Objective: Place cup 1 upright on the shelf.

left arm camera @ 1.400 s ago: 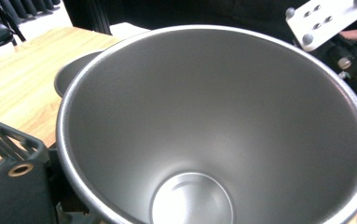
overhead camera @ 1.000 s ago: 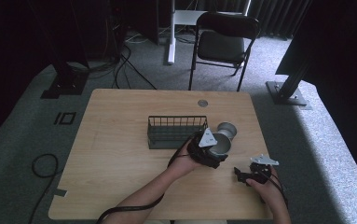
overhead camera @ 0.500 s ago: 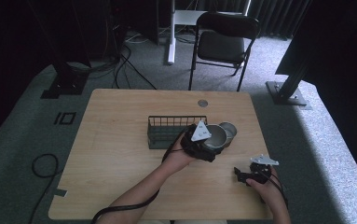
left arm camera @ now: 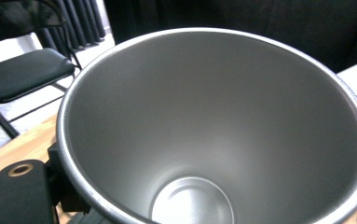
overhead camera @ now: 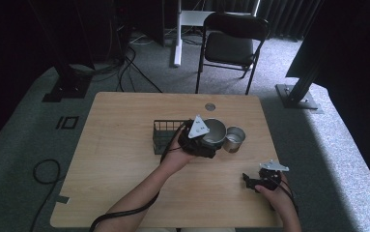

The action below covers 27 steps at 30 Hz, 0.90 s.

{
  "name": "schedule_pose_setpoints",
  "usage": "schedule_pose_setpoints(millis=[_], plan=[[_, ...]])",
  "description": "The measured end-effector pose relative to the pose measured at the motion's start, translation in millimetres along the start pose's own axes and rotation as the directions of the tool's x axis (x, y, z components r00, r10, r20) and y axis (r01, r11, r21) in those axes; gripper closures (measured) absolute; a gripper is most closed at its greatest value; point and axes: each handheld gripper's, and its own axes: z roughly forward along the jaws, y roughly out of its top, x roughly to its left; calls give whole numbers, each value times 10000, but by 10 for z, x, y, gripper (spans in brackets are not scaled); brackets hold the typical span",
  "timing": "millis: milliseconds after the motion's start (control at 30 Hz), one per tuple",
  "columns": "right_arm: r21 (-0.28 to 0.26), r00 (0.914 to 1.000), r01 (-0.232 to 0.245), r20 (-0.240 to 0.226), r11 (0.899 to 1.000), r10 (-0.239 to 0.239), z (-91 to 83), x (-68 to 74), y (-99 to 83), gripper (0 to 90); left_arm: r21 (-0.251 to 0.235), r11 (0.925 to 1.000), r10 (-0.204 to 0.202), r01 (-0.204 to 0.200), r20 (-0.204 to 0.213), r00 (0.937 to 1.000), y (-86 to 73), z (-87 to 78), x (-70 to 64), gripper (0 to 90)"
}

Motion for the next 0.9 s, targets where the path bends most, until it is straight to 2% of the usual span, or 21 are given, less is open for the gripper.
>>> schedule_pose_setpoints(millis=[33,67,133,300,333,367,500,533,567,600,633,667,700,733,767,800,833,900], plan=[[-1,10000,0,0,10000,0,0,0,0,107,0,10000,0,0,0,10000,0,0,0,152],[-1,10000,-1,1,10000,1,0,0,0,107,-64,10000,-60,58,-276,9996,8,-63,70,152],[0,10000,-2,0,10000,2,0,0,0,107,-104,9999,-85,82,-343,9994,11,-83,94,153],[0,10000,-3,2,10000,3,0,0,0,107,-215,9997,-148,131,-817,9965,15,-172,205,153],[-4,10000,5,1,10000,-5,0,0,0,107,-258,9996,-170,144,-1016,9947,13,-196,247,152],[-4,10000,5,1,10000,-5,0,0,0,107,-258,9996,-170,144,-1016,9947,13,-196,247,153],[0,10000,-2,3,10000,2,0,0,0,107,-315,9992,-273,230,-1438,9892,8,-240,337,152],[-3,10000,7,0,10000,-7,0,0,0,107,-373,9989,-347,288,-1698,9849,3,-262,383,153],[-3,10000,7,0,10000,-7,0,0,0,107,-373,9989,-347,288,-1698,9849,3,-262,383,152],[-6,10000,20,-4,10000,-20,0,-1,0,107,-488,9980,-476,391,-1878,9811,-12,-282,428,153],[2,10000,19,-4,10000,-19,0,-1,0,107,-488,9980,-476,391,-1878,9811,-12,-282,428,152],[1,10000,15,-2,10000,-15,0,-1,0,107,-506,9977,-542,442,-2173,9746,-29,-293,470,153],[0,10000,16,-1,10000,-16,0,-1,0,107,-546,9972,-626,513,-2309,9710,-39,-294,486,153],[0,10000,16,-1,10000,-16,0,-1,0,107,-546,9972,-626,513,-2309,9710,-39,-294,486,153],[1,10000,14,0,10000,-14,0,-1,0,107,-551,9969,-682,561,-2489,9661,-48,-296,502,153],[-1,10000,18,1,10000,-18,0,-1,0,107,-539,9961,-827,703,-2824,9557,-66,-292,529,153],[-1,10000,18,1,10000,-18,0,-1,0,107,-539,9961,-827,703,-2824,9557,-66,-292,529,152],[0,10000,14,2,10000,-14,0,0,0,107,-530,9954,-928,800,-3174,9437,-89,-285,552,152]])
